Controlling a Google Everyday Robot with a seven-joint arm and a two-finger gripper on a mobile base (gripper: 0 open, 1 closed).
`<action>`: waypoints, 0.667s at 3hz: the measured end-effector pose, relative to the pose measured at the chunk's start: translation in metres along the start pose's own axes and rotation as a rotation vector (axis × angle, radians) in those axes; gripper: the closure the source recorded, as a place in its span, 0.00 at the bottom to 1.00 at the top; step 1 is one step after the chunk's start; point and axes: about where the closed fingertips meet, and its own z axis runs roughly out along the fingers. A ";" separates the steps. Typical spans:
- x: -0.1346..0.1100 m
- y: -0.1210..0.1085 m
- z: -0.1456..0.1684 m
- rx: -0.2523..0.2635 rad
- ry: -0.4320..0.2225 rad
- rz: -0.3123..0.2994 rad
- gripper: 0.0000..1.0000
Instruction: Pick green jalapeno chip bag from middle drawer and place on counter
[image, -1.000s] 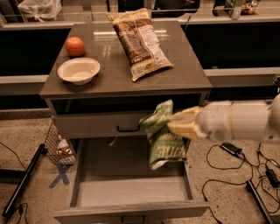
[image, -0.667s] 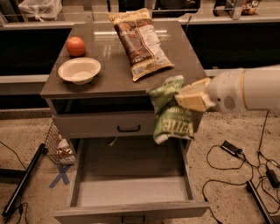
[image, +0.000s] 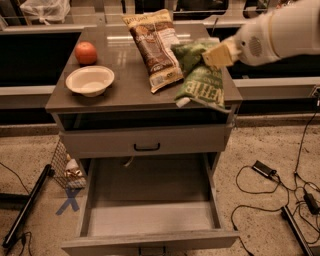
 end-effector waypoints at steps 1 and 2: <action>-0.025 -0.020 0.030 0.036 0.039 0.082 1.00; -0.033 -0.013 0.041 0.023 0.040 0.132 1.00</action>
Offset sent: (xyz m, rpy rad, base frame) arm 0.0367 0.0131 0.0051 0.0025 0.0522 -0.0663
